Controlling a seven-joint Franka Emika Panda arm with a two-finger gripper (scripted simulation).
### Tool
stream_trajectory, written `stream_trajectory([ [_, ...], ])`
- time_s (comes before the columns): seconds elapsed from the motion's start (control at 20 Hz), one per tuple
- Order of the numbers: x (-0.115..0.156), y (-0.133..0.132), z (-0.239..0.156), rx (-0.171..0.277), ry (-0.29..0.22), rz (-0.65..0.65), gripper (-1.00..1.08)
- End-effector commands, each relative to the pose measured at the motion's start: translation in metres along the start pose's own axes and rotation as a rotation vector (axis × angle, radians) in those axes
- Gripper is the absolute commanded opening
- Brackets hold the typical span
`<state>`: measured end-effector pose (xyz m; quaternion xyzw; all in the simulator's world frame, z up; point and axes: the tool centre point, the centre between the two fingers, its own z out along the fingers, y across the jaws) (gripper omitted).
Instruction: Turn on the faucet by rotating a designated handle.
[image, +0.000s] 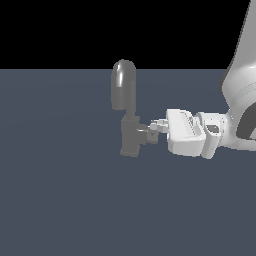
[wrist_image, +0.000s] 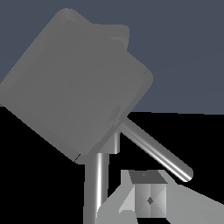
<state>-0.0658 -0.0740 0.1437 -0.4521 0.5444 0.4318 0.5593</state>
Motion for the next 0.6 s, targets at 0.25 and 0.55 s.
stream_trajectory([
  [0.25, 0.036, 0.017, 0.000, -0.002, -0.001, 0.020, -1.00],
  [0.55, 0.065, 0.030, 0.000, -0.004, -0.001, 0.036, -1.00],
])
